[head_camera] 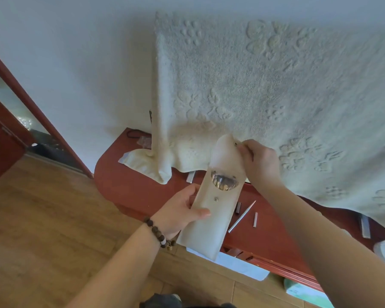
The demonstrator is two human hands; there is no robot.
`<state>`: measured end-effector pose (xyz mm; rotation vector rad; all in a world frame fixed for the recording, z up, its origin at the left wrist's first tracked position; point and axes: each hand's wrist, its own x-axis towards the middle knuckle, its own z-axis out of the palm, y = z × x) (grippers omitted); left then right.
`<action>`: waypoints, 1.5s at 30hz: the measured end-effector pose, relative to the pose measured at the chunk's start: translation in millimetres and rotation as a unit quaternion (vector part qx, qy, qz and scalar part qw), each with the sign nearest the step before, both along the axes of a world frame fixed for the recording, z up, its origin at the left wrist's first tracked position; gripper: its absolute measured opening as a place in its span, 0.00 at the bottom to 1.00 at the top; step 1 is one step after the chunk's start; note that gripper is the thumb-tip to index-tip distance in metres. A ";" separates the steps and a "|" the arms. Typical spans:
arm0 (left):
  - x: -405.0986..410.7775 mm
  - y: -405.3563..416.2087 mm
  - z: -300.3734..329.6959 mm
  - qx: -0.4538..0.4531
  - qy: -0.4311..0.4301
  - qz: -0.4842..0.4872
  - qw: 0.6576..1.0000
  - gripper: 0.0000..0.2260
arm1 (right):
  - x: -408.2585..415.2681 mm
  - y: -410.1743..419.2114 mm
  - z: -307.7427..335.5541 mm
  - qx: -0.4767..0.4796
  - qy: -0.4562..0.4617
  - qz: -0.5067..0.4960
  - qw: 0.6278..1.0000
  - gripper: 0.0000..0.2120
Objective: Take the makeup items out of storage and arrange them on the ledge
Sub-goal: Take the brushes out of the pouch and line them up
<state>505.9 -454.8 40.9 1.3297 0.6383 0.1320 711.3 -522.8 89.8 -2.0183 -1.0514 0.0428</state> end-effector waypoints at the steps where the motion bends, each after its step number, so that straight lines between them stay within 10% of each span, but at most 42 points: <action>1: -2.1 -0.3 0.0 -0.004 -0.004 -0.001 1.000 0.23 | 2.0 3.5 -0.9 -0.016 0.018 0.013 1.000 0.11; 8: -15.9 4.2 -2.6 0.005 0.014 0.043 0.999 0.18 | -1.9 7.7 -1.7 -0.033 0.088 0.054 0.994 0.09; 19: -12.7 5.5 0.8 0.011 0.019 0.128 0.991 0.19 | -40.4 -4.7 -15.7 -0.007 -0.048 0.176 0.983 0.13; 45: -74.5 24.3 -58.2 0.043 0.197 0.158 0.967 0.16 | 7.9 20.9 -44.8 0.008 0.232 -0.030 0.972 0.04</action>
